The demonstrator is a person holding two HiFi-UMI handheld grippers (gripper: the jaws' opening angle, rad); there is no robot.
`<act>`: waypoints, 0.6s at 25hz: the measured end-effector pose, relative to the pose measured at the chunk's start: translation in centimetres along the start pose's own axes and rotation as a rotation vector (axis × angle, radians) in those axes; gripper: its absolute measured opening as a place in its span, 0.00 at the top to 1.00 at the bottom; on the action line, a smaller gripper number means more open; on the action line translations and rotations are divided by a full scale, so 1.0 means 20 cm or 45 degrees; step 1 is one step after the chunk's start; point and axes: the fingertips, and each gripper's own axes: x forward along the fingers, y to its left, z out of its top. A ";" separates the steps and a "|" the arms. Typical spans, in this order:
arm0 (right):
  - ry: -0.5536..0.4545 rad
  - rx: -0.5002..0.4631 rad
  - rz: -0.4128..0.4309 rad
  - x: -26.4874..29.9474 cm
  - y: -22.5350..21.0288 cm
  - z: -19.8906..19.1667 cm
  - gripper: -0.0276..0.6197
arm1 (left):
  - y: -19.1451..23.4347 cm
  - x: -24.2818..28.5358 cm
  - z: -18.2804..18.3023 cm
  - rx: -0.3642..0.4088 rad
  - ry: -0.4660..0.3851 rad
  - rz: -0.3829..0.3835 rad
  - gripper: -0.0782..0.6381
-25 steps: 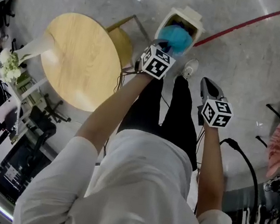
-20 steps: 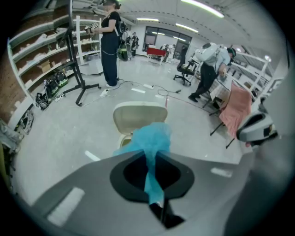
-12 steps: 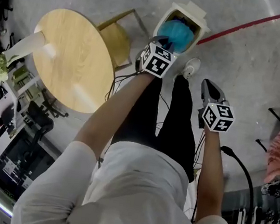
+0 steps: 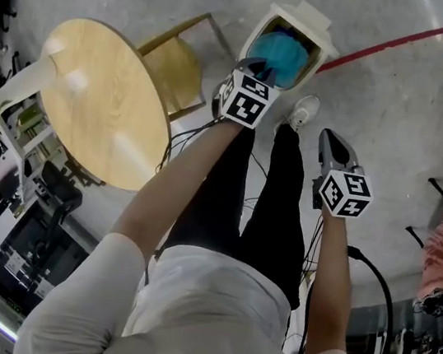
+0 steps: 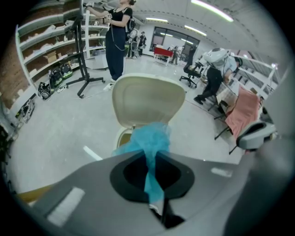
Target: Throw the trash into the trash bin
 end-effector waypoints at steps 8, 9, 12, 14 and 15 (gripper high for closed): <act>-0.008 0.017 0.003 0.10 -0.01 -0.04 0.96 | 0.02 0.06 -0.03 -0.017 0.008 -0.028 0.88; -0.009 0.018 0.003 0.10 -0.01 -0.04 0.96 | 0.03 0.06 -0.03 -0.021 0.002 -0.027 0.88; -0.012 0.021 0.003 0.12 -0.02 -0.06 0.96 | 0.03 0.06 -0.04 -0.021 -0.022 -0.020 0.83; -0.013 0.022 0.001 0.13 -0.03 -0.07 0.96 | 0.03 0.05 -0.03 -0.019 -0.029 -0.027 0.77; -0.013 0.023 0.001 0.13 -0.03 -0.07 0.96 | 0.02 0.05 -0.03 -0.021 -0.028 -0.034 0.73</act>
